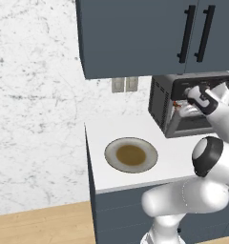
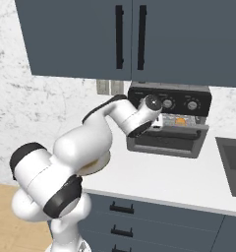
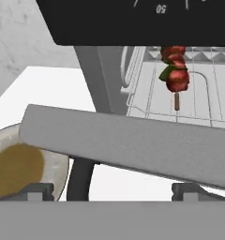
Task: Pick up the kebab skewer and baguette bread, and place them inside the toaster oven. Close the toaster oven door and start by setting the timer.
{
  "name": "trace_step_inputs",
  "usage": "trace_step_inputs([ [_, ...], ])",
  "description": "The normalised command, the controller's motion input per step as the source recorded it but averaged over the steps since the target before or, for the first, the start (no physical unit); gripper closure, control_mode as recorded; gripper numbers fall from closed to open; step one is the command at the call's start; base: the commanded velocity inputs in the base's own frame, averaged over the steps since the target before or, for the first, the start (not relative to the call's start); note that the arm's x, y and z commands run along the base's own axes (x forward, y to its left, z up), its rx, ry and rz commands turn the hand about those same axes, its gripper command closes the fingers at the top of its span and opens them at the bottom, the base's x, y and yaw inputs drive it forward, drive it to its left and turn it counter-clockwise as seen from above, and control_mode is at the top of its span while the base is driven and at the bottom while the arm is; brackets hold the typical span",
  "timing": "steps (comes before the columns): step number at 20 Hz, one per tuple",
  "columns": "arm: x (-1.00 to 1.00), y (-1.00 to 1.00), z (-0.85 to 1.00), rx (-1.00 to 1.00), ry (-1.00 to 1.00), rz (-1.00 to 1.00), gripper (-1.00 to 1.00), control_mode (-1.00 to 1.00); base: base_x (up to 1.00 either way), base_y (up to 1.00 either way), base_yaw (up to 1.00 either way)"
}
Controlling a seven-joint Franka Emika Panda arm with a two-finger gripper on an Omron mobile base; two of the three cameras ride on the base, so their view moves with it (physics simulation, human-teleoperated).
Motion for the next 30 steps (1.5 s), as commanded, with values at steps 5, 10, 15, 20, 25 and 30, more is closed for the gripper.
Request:
trace_step_inputs([
  [5, 0.44, 0.12, 0.16, -0.09, -0.32, 0.00, -1.00, -1.00, 0.00, 0.00, 0.00],
  [10, 0.41, 0.01, 0.12, -0.08, -0.25, 0.00, -1.00, -1.00, 0.00, 0.00, 0.00],
  [15, 0.23, 0.06, 0.09, -0.07, -0.22, 0.00, -1.00, -1.00, 0.00, 0.00, 0.00],
  [20, 0.27, 0.14, 0.02, -0.09, -0.18, 0.00, -1.00, -1.00, 0.00, 0.00, 0.00],
  [25, 0.29, 0.19, 0.00, -0.10, -0.12, 0.00, -1.00, -1.00, 0.00, 0.00, 0.00],
  [30, 0.18, 0.25, -0.01, -0.12, -0.06, 0.00, -1.00, -1.00, 0.00, 0.00, 0.00],
])
